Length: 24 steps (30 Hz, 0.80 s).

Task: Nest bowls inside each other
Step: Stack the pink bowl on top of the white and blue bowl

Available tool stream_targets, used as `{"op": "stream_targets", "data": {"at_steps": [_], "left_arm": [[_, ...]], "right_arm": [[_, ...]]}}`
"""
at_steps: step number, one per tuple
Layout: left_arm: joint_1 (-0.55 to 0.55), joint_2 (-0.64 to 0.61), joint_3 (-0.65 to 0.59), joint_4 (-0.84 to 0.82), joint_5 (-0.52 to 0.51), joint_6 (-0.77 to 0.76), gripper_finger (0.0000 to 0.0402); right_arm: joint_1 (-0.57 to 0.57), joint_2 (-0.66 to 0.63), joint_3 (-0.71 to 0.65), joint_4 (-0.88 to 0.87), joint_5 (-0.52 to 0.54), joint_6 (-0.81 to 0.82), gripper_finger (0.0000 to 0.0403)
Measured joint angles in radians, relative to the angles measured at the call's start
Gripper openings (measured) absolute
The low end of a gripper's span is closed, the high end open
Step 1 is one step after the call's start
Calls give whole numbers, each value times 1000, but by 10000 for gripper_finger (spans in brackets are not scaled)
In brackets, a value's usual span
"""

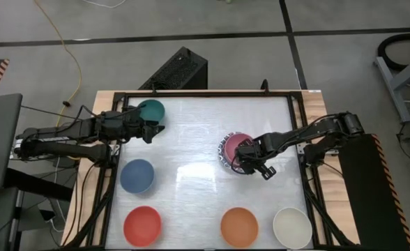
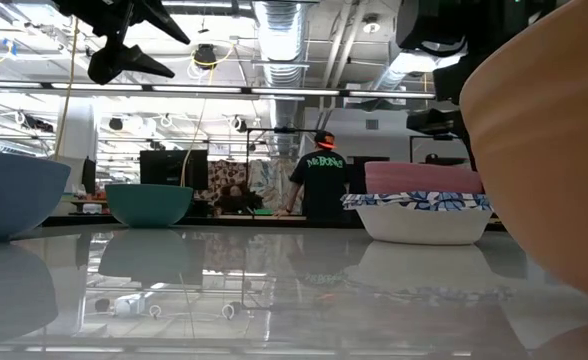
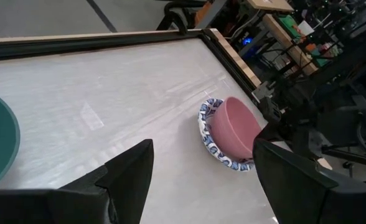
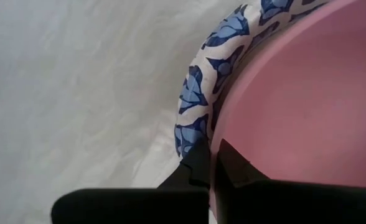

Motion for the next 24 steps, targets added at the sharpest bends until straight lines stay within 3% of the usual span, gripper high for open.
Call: {"op": "stream_targets", "data": {"at_steps": [24], "left_arm": [[0,0,0,-1,0,0,263]], "right_arm": [[-39,2,-1,3,-88,7,9]]}}
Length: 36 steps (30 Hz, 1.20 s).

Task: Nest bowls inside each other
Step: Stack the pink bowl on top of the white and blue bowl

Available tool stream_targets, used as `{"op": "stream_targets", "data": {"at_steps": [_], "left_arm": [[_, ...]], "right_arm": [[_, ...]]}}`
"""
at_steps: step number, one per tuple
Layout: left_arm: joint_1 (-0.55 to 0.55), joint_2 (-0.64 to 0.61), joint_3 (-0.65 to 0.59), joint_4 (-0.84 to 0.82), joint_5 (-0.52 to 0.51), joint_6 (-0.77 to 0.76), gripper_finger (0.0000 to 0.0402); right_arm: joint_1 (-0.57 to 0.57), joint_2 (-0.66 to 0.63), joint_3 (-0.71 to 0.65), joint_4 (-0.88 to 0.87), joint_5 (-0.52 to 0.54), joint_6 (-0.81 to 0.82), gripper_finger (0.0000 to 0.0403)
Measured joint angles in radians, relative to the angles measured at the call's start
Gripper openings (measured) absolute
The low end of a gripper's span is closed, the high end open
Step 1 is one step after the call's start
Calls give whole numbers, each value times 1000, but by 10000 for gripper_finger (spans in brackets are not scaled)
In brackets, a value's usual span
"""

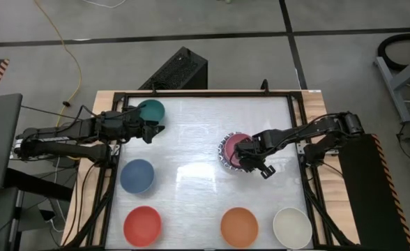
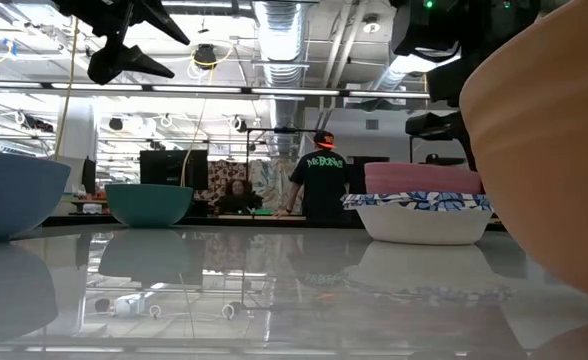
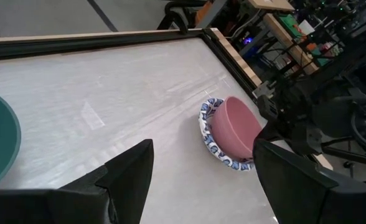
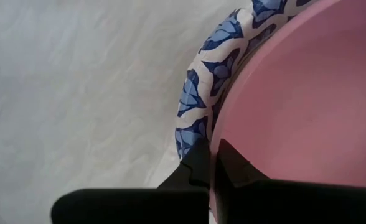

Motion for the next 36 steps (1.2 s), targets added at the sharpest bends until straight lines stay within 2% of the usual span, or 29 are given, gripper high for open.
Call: {"op": "stream_targets", "data": {"at_steps": [32,36], "left_arm": [[0,0,0,-5,0,0,263],[0,0,0,-14,0,0,263]], "right_arm": [[-33,1,-1,28,-51,4,9],[-33,1,-2,30,-48,4,20]]}}
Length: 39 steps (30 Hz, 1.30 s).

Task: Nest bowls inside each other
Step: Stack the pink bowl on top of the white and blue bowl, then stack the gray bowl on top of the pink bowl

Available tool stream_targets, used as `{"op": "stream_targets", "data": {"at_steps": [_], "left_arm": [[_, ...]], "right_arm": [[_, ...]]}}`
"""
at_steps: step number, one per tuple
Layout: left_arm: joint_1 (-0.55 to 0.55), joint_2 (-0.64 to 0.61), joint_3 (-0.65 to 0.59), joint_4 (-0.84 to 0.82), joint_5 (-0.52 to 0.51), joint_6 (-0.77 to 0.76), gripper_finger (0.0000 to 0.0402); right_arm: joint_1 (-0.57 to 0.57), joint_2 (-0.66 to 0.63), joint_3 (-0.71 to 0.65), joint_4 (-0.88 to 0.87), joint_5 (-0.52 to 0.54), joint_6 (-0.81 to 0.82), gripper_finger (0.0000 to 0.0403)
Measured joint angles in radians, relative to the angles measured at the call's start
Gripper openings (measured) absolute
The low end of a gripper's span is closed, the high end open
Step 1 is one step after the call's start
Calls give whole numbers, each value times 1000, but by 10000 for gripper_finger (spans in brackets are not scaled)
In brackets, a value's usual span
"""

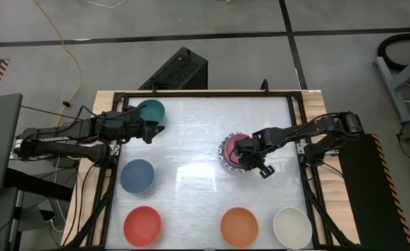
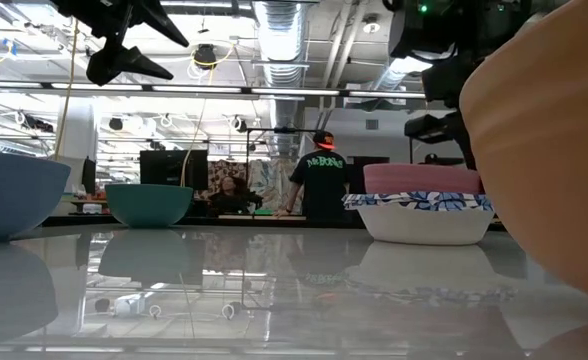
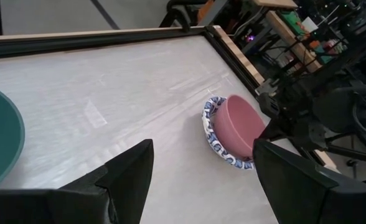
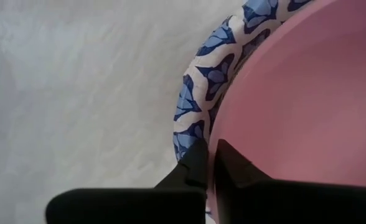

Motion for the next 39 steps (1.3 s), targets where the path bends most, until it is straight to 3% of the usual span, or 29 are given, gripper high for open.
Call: {"op": "stream_targets", "data": {"at_steps": [15,27,39], "left_arm": [[0,0,0,-2,0,0,263],[0,0,0,-3,0,0,263],[0,0,0,-6,0,0,263]], "right_arm": [[0,3,18,-1,48,85,90],[-1,-1,100,-53,53,94,104],[-2,-86,152,-105,35,263,104]]}}
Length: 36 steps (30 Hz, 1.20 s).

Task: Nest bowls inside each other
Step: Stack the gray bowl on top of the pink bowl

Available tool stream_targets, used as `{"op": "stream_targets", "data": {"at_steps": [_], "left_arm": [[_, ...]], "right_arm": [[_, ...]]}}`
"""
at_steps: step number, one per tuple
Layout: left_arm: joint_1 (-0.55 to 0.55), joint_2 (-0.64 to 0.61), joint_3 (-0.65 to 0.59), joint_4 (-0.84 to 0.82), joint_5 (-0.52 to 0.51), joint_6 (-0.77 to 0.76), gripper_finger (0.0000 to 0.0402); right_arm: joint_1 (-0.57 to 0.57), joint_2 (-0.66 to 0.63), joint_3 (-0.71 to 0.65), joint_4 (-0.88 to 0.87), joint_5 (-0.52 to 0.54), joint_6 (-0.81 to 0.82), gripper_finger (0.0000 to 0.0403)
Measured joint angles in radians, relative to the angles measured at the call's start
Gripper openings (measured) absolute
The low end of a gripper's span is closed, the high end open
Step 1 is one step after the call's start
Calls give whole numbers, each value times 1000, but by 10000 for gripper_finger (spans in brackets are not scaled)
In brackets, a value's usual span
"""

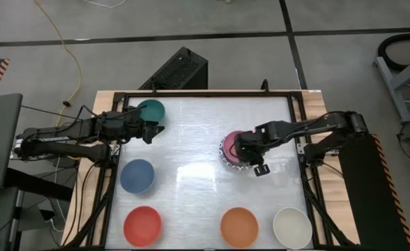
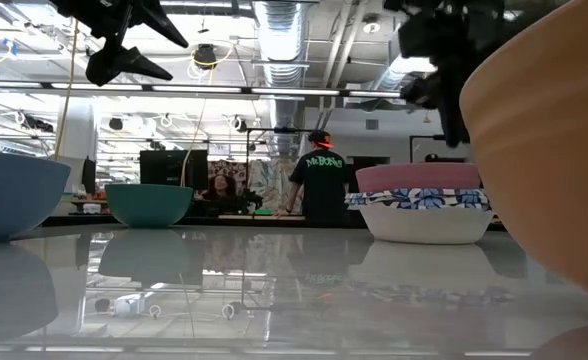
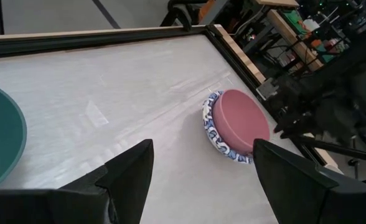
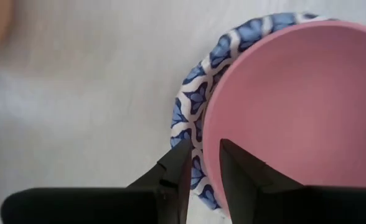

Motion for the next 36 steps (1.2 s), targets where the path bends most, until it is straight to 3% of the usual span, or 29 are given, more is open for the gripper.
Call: {"op": "stream_targets", "data": {"at_steps": [6,11,15,25,36], "left_arm": [[0,0,0,-3,0,2,263],[0,0,0,-2,0,2,263],[0,0,0,-2,0,2,263],[0,0,0,-2,1,1,263],[0,0,0,-1,1,-2,263]], "right_arm": [[10,-130,1,-21,-6,213,104],[67,-228,1,-130,-10,608,104],[147,-275,1,-210,-10,858,104],[419,-294,1,-355,-5,1251,107],[684,-294,1,-344,73,1653,190]]}}
